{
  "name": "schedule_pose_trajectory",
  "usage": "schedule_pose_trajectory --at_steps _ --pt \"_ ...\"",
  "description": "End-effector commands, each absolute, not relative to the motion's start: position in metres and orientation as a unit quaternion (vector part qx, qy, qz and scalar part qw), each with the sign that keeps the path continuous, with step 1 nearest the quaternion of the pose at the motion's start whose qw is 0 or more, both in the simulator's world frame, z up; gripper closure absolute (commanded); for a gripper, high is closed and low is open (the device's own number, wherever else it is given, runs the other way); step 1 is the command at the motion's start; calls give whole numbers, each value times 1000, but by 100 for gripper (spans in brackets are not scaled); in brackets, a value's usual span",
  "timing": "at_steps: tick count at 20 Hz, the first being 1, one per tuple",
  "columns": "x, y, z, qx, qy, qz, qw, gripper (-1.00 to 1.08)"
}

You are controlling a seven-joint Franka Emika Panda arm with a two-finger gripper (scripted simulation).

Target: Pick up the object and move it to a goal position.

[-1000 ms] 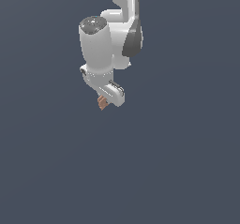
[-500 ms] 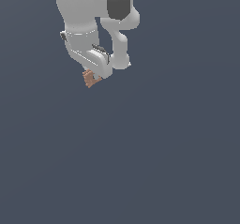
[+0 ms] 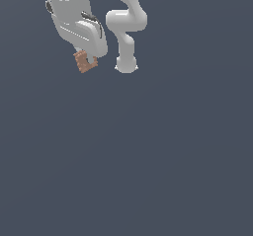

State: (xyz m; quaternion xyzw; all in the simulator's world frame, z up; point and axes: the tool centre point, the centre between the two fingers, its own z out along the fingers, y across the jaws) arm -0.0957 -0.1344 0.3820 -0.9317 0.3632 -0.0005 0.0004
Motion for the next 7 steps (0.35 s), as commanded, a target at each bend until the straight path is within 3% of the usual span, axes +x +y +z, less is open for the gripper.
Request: schedule_pose_trajectory --at_steps 1,7 --pt "-98 -138 392 -932 363 0 0 108" --pt "-99 -141 400 -932 362 0 0 108"
